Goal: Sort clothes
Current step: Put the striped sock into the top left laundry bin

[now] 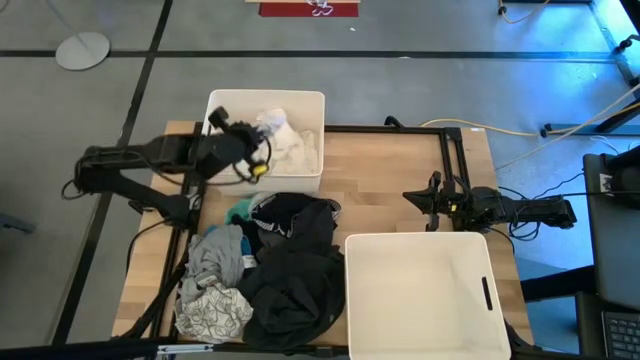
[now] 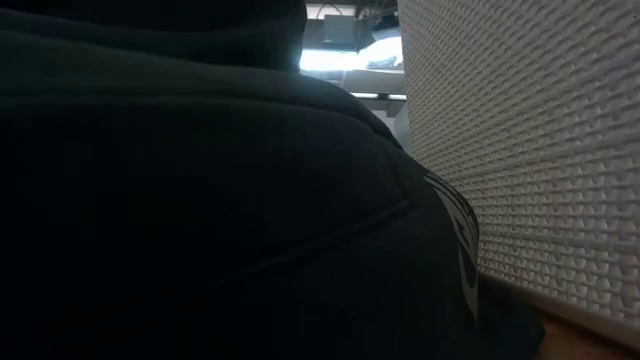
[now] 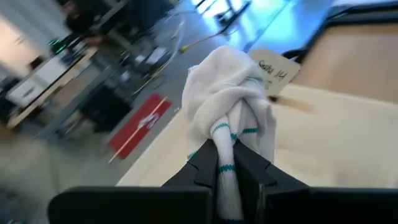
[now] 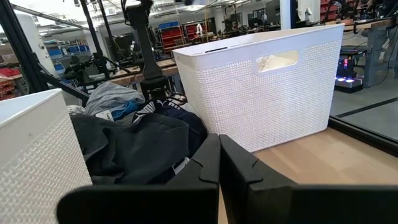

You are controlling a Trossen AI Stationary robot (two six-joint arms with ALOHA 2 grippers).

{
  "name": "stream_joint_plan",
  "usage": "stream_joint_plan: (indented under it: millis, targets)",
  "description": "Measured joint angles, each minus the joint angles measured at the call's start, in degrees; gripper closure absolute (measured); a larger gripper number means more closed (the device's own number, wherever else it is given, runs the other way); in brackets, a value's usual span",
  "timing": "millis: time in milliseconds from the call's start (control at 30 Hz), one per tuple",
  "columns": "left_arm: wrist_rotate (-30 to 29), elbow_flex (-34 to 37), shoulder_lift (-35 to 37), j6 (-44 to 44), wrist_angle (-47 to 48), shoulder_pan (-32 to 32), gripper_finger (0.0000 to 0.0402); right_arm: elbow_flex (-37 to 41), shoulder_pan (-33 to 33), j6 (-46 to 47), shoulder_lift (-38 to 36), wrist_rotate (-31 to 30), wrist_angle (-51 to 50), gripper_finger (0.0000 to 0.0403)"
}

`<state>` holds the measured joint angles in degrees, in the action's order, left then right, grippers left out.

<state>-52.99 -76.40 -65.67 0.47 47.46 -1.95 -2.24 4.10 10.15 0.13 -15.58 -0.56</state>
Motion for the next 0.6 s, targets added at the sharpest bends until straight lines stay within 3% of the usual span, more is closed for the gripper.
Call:
stream_joint_plan:
  millis: [333,600]
  targets:
    - [3.9,0.0,-1.4,1.4,1.0,-13.7,0.0383,0.0,0.0,0.0,0.0,0.0,0.0,0.0400]
    - [14.2,0.0,-3.7,-0.1,4.7,-22.5,0.0382,0.0,0.0,0.0,0.0,0.0,0.0,0.0400]
